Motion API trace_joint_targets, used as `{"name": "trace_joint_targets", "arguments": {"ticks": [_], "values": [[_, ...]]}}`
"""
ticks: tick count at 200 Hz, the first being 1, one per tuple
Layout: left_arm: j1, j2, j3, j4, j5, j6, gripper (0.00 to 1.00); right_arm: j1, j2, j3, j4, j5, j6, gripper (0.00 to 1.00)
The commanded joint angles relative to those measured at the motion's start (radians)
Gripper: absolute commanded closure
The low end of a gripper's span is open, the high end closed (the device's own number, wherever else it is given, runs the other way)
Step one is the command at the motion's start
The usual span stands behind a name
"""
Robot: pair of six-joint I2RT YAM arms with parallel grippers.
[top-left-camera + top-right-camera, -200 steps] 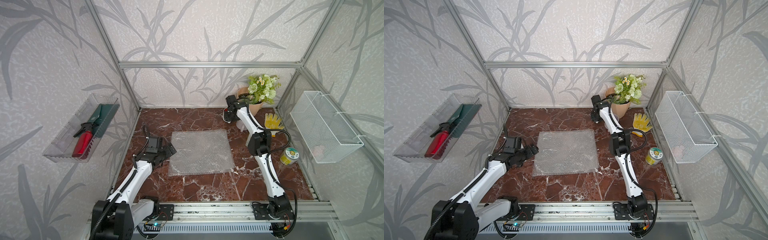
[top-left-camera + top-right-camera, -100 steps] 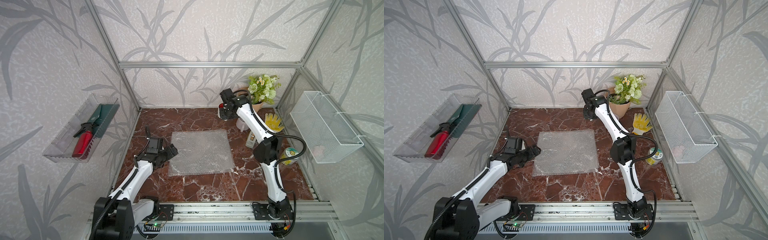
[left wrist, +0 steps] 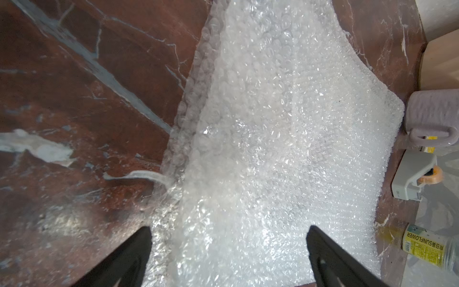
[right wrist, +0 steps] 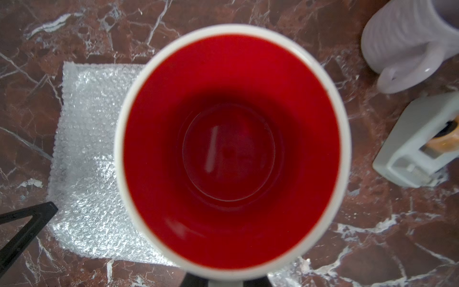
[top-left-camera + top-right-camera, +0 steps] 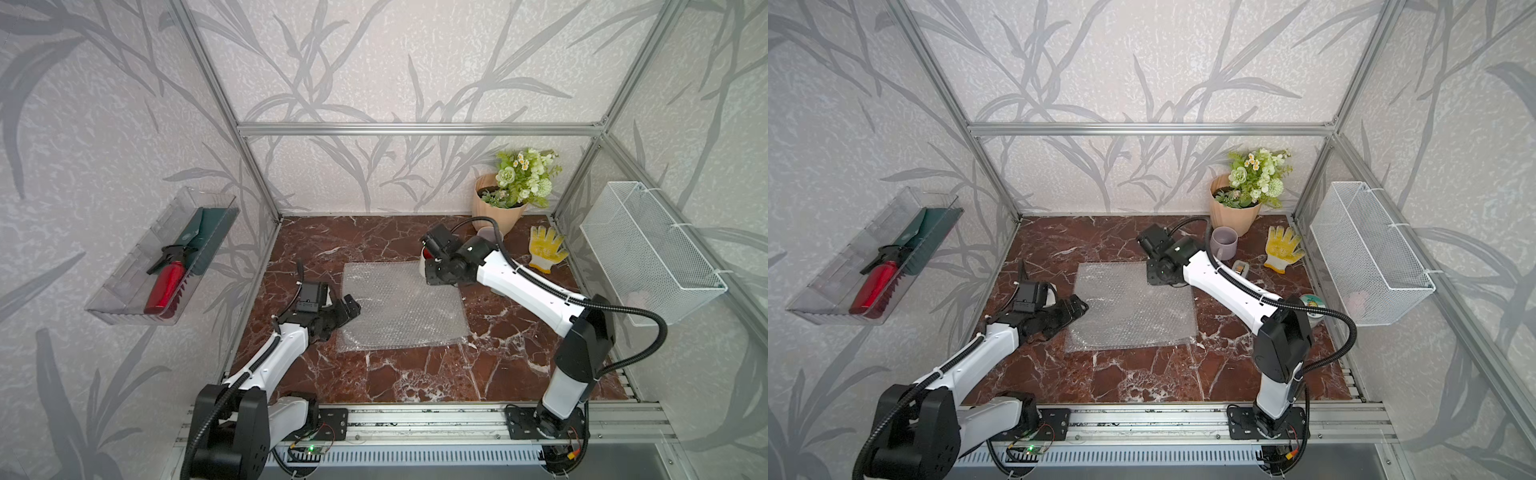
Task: Wrap mugs in bubble wrap
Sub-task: Place the mug on the bubble wrap.
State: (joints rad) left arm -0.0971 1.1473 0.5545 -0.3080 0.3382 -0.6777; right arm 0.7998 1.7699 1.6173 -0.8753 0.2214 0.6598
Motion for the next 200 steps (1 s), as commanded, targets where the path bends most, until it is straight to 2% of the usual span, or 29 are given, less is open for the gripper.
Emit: {"name": "trace_joint_targets", "arguments": {"ticks": [1, 37, 69, 144, 200], "values": [[0.001, -0.023, -0.018, 0.012, 0.017, -0.026, 0.01, 0.069, -0.044, -0.058, 0.136, 0.085, 0.118, 1.0], [0.005, -0.088, -0.051, 0.009, -0.06, -0.057, 0.01, 0.129, 0.017, -0.051, 0.173, 0.102, 0.17, 1.0], [0.006, -0.128, -0.047, -0.035, -0.111, -0.042, 0.01, 0.183, 0.107, 0.03, 0.143, 0.123, 0.205, 1.0], [0.009, -0.181, -0.061, -0.014, -0.095, -0.038, 0.01, 0.189, 0.248, 0.144, 0.11, 0.105, 0.219, 1.0], [0.01, -0.166, -0.058, -0.02, -0.099, -0.034, 0.01, 0.191, 0.286, 0.132, 0.112, 0.09, 0.23, 1.0]]}}
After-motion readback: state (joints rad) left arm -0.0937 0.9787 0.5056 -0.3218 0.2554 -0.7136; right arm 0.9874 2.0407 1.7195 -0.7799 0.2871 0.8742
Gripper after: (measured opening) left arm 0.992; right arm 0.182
